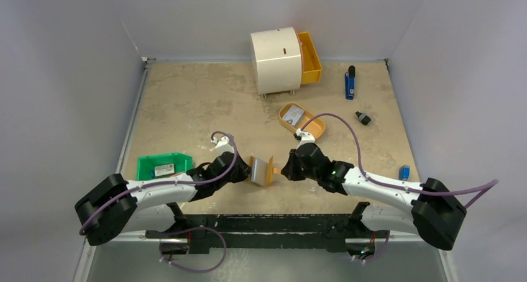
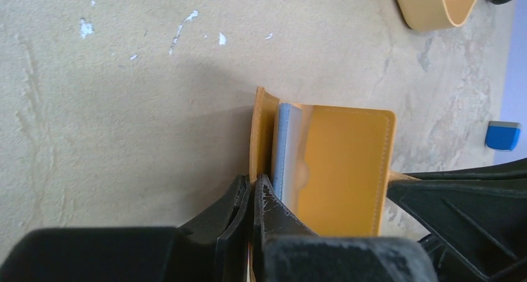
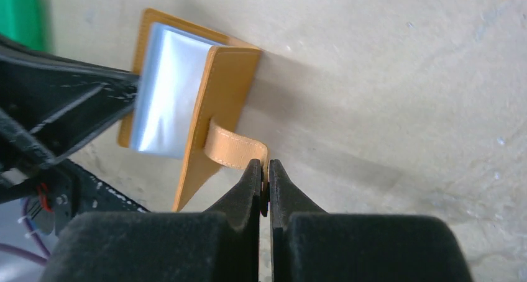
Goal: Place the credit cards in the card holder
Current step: Open the card holder at the center of the board.
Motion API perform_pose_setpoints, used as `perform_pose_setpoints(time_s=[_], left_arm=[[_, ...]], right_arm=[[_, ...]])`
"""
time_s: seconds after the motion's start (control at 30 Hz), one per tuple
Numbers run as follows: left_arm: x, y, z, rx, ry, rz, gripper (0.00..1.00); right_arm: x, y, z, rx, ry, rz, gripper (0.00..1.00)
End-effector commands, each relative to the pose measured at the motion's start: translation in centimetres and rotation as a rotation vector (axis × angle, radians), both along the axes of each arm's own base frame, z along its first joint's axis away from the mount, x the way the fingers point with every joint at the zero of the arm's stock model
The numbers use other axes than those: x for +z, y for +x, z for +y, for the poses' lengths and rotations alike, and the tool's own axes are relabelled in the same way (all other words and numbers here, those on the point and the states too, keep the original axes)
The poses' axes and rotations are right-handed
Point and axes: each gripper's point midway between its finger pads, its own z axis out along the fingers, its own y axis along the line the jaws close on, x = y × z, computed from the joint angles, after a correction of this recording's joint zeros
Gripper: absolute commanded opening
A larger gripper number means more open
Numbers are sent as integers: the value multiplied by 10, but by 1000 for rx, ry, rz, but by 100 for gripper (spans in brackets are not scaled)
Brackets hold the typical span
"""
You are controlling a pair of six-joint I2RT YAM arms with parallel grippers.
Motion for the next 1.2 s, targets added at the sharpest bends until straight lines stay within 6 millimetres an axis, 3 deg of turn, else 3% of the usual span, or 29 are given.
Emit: perform_pose_setpoints(time_s=[0.0,0.23,0.33,0.37,0.43,0.5,0.6,0.73,0.9,1.03,1.17], left_arm=[[-3,0,11,27,31,-12,0],[7,0,17,54,34,-15,0],[14,0,23,70,63,-15,0],[16,1,26,77,76,-16,0],[21,1,29,84,92,-17,0],[22,1,31,86,107,-14,0],[21,1,31,90,107,-9,0],[25,2,29,101,78,-8,0],[39,6,23,115,44,-22,0],[50,10,24,131,64,-35,0],[57,11,32,154,100,-45,0]], right_arm=[[-27,-6,-24,-108,-102,79,0],[-57,-9,-60,-246,-303,166,0],[-59,-9,-64,-253,-336,175,0],[-55,-7,-62,-252,-322,158,10],[-39,3,-56,-249,-273,94,35],[-22,6,-51,-243,-224,61,47],[13,13,-33,-183,-119,-9,49],[62,8,14,18,89,-87,49],[92,-2,66,158,117,-111,49],[111,2,80,152,156,-152,50],[135,8,72,99,197,-210,50]])
